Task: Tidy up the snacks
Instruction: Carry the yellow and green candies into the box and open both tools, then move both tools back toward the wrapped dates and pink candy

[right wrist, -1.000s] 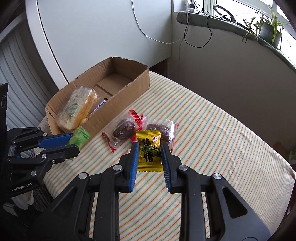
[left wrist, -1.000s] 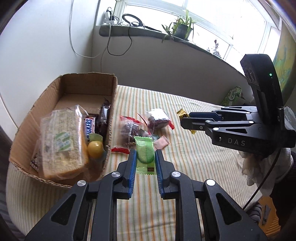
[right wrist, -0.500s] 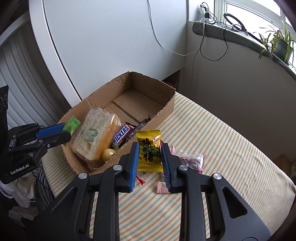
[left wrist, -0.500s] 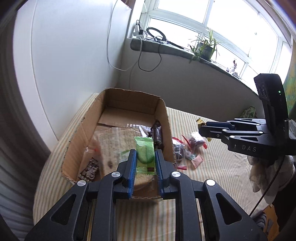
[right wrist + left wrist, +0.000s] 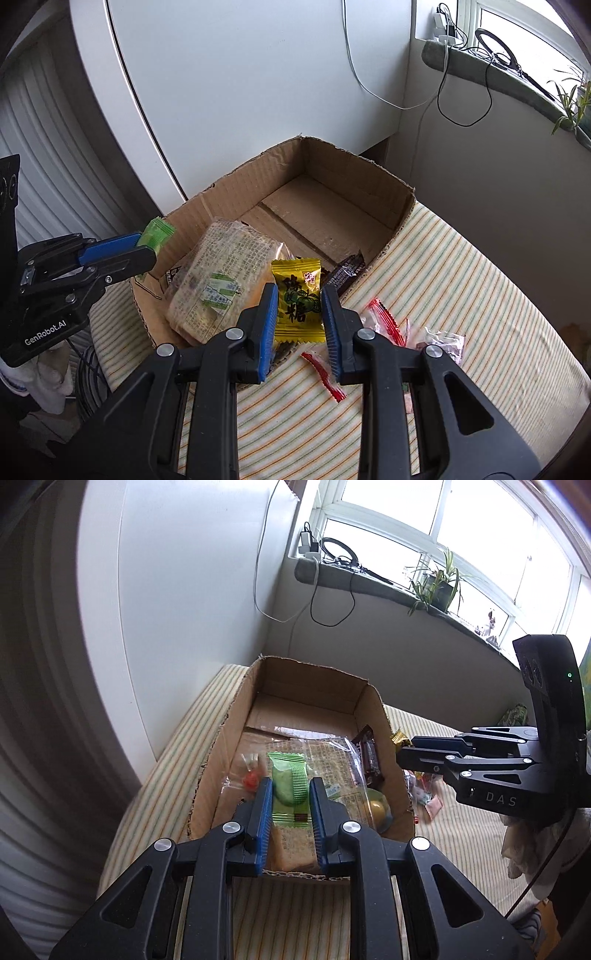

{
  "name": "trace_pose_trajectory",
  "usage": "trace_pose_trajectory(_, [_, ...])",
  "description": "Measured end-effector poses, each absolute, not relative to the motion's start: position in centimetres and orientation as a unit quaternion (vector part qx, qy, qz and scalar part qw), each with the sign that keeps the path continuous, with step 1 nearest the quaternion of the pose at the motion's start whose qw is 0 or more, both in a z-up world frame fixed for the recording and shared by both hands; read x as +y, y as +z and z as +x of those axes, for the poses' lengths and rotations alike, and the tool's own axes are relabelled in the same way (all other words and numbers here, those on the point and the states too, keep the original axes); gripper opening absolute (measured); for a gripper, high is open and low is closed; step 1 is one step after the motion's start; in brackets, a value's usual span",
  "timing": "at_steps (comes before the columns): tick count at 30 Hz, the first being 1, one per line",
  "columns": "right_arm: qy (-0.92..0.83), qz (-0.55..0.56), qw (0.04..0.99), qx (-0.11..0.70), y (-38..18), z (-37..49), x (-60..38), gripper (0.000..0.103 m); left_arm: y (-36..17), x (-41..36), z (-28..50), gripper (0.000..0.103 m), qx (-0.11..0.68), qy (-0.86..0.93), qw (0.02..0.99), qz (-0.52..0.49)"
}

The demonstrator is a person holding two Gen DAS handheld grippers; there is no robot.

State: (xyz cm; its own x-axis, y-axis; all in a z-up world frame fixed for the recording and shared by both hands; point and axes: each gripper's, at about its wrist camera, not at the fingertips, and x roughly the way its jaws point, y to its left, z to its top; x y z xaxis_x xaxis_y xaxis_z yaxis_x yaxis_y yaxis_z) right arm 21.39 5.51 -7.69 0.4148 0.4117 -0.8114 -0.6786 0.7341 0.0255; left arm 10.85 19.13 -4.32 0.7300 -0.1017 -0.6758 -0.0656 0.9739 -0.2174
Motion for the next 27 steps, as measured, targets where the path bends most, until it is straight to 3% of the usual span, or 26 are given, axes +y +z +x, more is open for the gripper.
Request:
trace_pose_trajectory(11, [0.333, -0.165, 0.828, 0.419, -7.3, 20.8, 6.5, 0.027, -4.2, 19.4, 11.0, 0.019, 0.361, -0.011, 0.926, -0.108])
trace_pose_trajectory(13, [0.332, -0.163, 0.829, 0.419, -7.2, 20.8, 6.5, 0.037, -4.2, 19.2, 10.9, 0.02, 0.361, -0.011, 0.926, -0.105])
trace_pose_trajectory(15, [0.328, -0.161, 0.834, 0.413, -7.0, 20.7, 6.4, 0.053, -4.1, 19.2, 10.9, 0.035, 0.359, -0.008, 0.927, -0.105])
trace_pose_trajectory(27, [0.301, -0.143, 0.849, 0.411, -5.9, 21.3, 2.7, 0.053, -3.6, 18.7, 10.3, 0.037, 0.354, -0.016, 0.928, -0.116])
